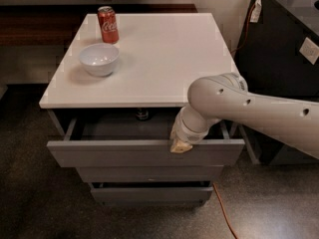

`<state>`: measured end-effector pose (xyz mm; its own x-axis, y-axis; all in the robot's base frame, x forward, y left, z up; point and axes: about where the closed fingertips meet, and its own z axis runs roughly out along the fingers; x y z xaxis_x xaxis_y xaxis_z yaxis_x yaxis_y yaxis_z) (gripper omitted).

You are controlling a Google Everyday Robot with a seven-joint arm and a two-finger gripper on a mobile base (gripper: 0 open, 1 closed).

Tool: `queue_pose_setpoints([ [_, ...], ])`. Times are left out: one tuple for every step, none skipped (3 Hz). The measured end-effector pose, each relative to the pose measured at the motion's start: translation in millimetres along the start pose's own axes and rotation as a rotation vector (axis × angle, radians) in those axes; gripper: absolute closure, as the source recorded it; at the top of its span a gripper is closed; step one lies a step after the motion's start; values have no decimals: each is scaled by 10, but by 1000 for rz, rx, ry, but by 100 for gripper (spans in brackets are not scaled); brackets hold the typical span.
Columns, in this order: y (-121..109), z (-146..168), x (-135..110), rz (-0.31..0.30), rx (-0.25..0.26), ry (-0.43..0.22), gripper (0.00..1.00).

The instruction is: Pick pepsi can from top drawer and place on counter

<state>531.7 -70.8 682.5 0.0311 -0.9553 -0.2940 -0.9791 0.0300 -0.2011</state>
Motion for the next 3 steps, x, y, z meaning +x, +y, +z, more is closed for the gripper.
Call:
queue_pose_setpoints([
  [0, -1, 0, 0, 0, 0, 71],
  [0, 0, 0, 0, 0, 0, 48],
  [35, 17, -3, -2, -7, -7, 17],
])
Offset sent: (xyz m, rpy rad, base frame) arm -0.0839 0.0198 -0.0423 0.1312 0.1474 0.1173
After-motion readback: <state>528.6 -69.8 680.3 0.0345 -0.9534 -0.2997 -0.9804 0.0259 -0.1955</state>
